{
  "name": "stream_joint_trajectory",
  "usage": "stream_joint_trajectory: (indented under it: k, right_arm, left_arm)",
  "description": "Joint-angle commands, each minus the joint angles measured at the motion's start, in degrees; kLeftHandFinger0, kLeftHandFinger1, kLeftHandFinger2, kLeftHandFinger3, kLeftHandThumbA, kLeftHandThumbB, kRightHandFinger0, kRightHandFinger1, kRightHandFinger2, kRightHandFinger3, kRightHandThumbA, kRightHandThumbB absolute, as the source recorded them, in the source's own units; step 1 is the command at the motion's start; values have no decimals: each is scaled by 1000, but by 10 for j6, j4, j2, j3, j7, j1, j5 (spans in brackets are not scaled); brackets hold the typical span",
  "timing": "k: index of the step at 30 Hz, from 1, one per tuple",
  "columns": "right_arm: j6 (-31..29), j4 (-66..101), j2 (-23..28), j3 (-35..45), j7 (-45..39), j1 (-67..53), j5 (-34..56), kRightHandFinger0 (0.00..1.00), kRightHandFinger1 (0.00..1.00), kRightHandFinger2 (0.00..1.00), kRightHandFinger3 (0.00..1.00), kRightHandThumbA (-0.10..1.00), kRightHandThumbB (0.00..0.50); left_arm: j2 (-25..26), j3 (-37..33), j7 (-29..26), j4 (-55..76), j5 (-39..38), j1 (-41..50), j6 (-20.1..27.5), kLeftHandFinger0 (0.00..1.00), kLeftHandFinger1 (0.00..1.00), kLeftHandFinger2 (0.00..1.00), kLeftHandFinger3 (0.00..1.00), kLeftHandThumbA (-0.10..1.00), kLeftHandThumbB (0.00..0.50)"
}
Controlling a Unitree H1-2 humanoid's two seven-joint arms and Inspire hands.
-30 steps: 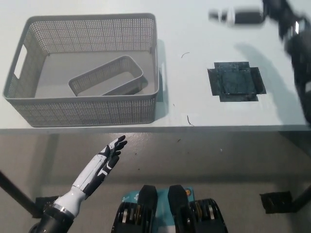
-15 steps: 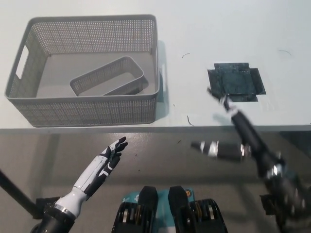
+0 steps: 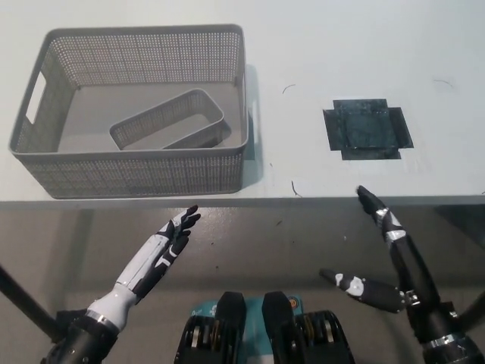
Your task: Use the right hand to pick up a small rectangular container and put it into a bigger container on the left side
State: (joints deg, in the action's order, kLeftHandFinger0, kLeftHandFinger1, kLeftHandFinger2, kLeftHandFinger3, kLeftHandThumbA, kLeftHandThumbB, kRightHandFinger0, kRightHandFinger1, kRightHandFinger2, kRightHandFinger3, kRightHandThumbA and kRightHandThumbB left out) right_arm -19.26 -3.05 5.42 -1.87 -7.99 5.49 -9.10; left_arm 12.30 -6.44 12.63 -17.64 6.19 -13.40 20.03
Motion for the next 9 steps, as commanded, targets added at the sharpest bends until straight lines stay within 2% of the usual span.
stream_joint_trajectory:
  k: [1, 2, 4, 5, 9]
  right_arm:
    - [-49, -54, 6, 14, 14, 34, 41, 1000, 1000, 1000, 1000, 1000, 262]
    - [-38, -66, 5, 14, 5, 40, 53, 1000, 1000, 1000, 1000, 1000, 252]
    - [-7, -75, 4, 14, -10, 48, 77, 1000, 1000, 1000, 1000, 1000, 276]
    - [-3, -87, 6, 13, -17, 55, 83, 1000, 1000, 1000, 1000, 1000, 259]
    - [8, -112, 11, 8, -34, 70, 98, 1000, 1000, 1000, 1000, 1000, 258]
  left_arm:
    - [3, 4, -8, 10, 2, -19, 16, 1000, 1000, 1000, 1000, 1000, 292]
    - [2, 5, -7, 11, -3, -20, 12, 1000, 1000, 1000, 1000, 1000, 304]
    - [3, 6, -9, 13, 0, -23, 13, 1000, 1000, 1000, 1000, 1000, 303]
    - [4, 7, -8, 13, -1, -24, 14, 1000, 1000, 1000, 1000, 1000, 292]
    - [5, 8, -8, 14, -1, -24, 14, 1000, 1000, 1000, 1000, 1000, 295]
